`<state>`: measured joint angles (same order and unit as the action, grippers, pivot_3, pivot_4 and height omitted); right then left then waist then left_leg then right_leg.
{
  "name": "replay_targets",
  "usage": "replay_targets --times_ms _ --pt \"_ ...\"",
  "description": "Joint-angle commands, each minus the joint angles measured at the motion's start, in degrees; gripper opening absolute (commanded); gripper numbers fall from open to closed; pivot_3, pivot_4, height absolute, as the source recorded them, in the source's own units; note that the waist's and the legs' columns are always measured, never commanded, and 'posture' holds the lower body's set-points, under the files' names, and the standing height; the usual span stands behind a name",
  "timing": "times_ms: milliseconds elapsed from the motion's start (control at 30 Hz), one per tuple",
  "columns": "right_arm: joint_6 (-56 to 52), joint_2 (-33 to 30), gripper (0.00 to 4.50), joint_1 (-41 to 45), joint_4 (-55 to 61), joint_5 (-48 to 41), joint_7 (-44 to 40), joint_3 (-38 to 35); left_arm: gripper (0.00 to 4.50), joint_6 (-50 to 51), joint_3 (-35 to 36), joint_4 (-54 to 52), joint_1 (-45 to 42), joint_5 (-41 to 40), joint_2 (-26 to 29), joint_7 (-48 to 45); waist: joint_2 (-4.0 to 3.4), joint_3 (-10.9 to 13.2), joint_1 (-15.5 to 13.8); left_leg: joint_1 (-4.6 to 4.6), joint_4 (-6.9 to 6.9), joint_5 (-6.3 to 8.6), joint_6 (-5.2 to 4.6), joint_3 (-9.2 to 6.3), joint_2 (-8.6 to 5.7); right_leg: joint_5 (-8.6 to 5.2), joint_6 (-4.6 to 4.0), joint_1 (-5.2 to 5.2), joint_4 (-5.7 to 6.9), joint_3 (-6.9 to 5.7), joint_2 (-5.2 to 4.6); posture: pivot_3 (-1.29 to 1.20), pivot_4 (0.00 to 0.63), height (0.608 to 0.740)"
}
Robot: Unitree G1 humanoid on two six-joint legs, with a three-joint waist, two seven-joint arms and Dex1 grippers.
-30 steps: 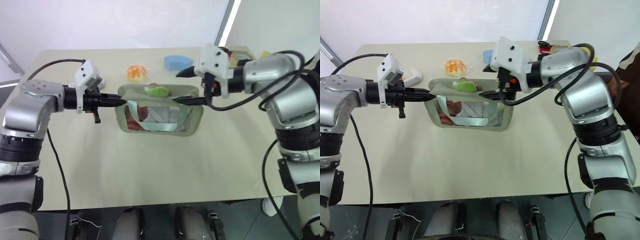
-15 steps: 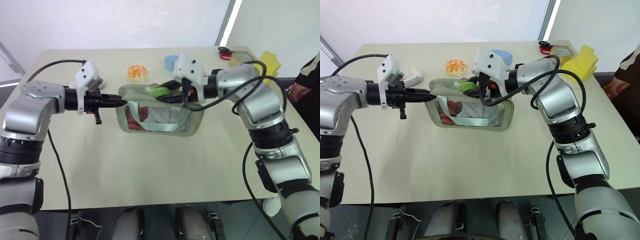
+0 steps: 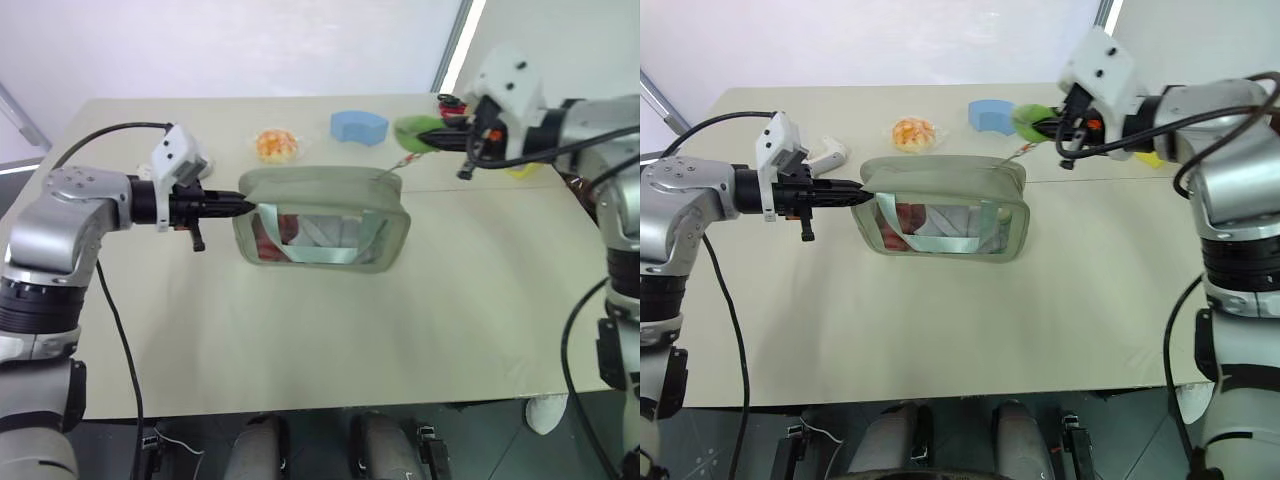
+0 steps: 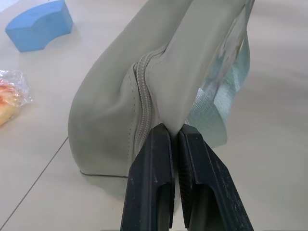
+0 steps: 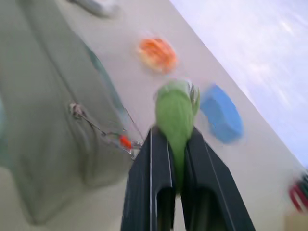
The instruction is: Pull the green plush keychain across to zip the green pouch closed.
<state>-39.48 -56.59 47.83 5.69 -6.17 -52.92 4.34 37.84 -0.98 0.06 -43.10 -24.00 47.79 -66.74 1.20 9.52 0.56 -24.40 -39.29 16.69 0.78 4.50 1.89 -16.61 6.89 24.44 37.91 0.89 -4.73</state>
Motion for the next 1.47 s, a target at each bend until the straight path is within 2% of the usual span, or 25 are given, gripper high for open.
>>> replay_targets --times_ms 33,167,267,367,433,500,600,767,867,1033,1100,1200,1300,1467 --pt "2.0 -4.1 0.07 -8.0 1.9 7.0 5.3 -0.8 0.00 -0.1 0.8 -0.4 -0.1 -0.3 0.1 0.5 0.00 0.0 0.0 -0.01 -0.01 0.00 0.00 0.00 -0.02 0.00 0.00 0.00 0.00 0.02 -0.02 0.00 0.150 0.740" --pt "-0.9 0.4 0.07 -17.3 6.3 6.6 10.0 -1.0 0.00 -0.2 0.4 0.0 -0.3 -0.2 -0.4 0.8 -0.02 0.0 0.2 0.04 -0.01 -0.01 0.01 -0.04 0.02 0.00 0.00 0.01 0.02 0.09 0.03 0.00 0.150 0.740" --pt "-0.5 6.7 0.07 -22.0 6.9 6.8 13.9 1.6 0.00 -0.1 0.3 0.2 -0.5 -0.3 -0.9 1.0 -0.02 0.0 0.2 0.10 0.00 -0.01 0.01 -0.05 0.04 0.00 0.00 -0.02 0.02 0.10 0.05 0.00 0.150 0.740" --pt "-5.0 20.0 0.07 -22.3 8.3 2.1 17.8 2.6 0.00 0.1 0.1 0.2 -0.9 -0.3 -1.5 1.4 0.10 -0.1 0.5 0.12 0.01 -0.01 0.02 -0.05 0.04 0.00 0.00 -0.05 0.00 0.11 0.06 0.00 0.150 0.740" --pt "-6.9 24.6 0.07 -22.1 8.6 1.0 18.6 2.5 0.00 0.1 0.2 0.2 -0.9 -0.4 -1.6 1.5 0.06 -0.1 0.4 0.15 0.01 -0.03 0.04 -0.07 0.06 0.00 0.00 -0.06 0.03 0.11 0.07 0.00 0.150 0.740" --pt "-5.3 24.4 0.07 -22.7 7.6 3.3 18.1 5.4 0.00 0.2 0.2 0.0 -0.8 -0.4 -1.6 1.6 0.07 -0.1 0.4 0.16 0.01 -0.03 0.04 -0.07 0.05 0.00 0.00 -0.07 0.03 0.10 0.06 0.00 0.150 0.740" --pt "-0.1 20.3 0.07 -24.2 4.8 7.9 16.8 9.0 0.00 0.5 0.2 -0.5 -0.6 -0.6 -1.4 1.7 0.08 -0.1 0.4 0.16 0.00 -0.02 0.04 -0.07 0.03 0.00 0.00 -0.10 0.01 0.10 0.05 0.00 0.150 0.740" --pt "0.9 17.0 0.07 -22.6 3.9 6.5 15.6 3.8 0.00 0.5 0.5 -0.2 -0.7 -0.4 -1.4 2.4 0.08 -0.1 0.4 0.28 0.05 -0.02 0.03 -0.07 0.04 0.00 0.00 -0.16 0.01 0.10 0.07 0.00 0.150 0.740" --pt "-4.5 14.9 1.04 -20.4 6.6 0.3 11.6 -3.1 1.05 0.8 1.1 0.6 -1.5 -0.7 -1.4 2.7 0.08 -0.1 0.2 0.26 0.05 -0.02 0.03 -0.06 0.03 0.00 0.00 -0.16 0.01 0.11 0.05 0.00 0.150 0.740" --pt "-13.1 4.6 3.57 -17.9 14.3 -10.6 1.1 -11.6 3.59 1.6 3.1 4.3 -4.2 -1.9 1.0 0.6 0.05 -0.1 0.0 0.14 0.02 -0.02 0.03 -0.09 0.02 0.00 0.00 -0.12 -0.02 0.06 0.05 0.00 0.150 0.740" --pt "-16.5 1.0 4.46 -17.1 17.3 -15.6 -2.5 -14.5 4.47 1.7 4.1 6.1 -5.6 -1.9 2.6 -0.2 0.05 -0.1 0.1 0.13 0.03 0.00 0.00 -0.09 0.02 0.00 0.00 -0.12 -0.04 0.04 0.05 0.00 0.150 0.740" --pt "-22.4 -1.6 4.46 -14.3 21.5 -23.6 -5.4 -18.5 4.47 1.5 5.1 8.8 -6.9 -1.5 6.0 -1.9 0.05 -0.1 0.5 0.16 0.05 0.03 -0.05 -0.10 0.05 0.00 0.00 -0.12 -0.07 0.06 0.06 0.00 0.150 0.740" --pt "-28.1 -1.3 4.46 -10.7 24.4 -29.9 -4.1 -20.6 4.47 2.7 5.7 9.5 -7.1 -2.0 9.1 -3.4 0.04 -0.1 0.5 0.19 0.07 0.03 -0.05 -0.10 0.07 0.00 0.00 -0.09 -0.04 0.07 0.07 0.00 0.150 0.740" --pt "-32.7 -0.4 4.46 -8.4 27.0 -34.6 -0.1 -21.1 4.47 4.4 6.8 8.3 -6.8 -3.8 9.9 -3.8 0.07 -0.1 0.0 0.09 0.02 0.08 -0.14 -0.10 0.03 0.00 0.00 -0.10 -0.04 0.07 0.03 0.00 0.150 0.740"
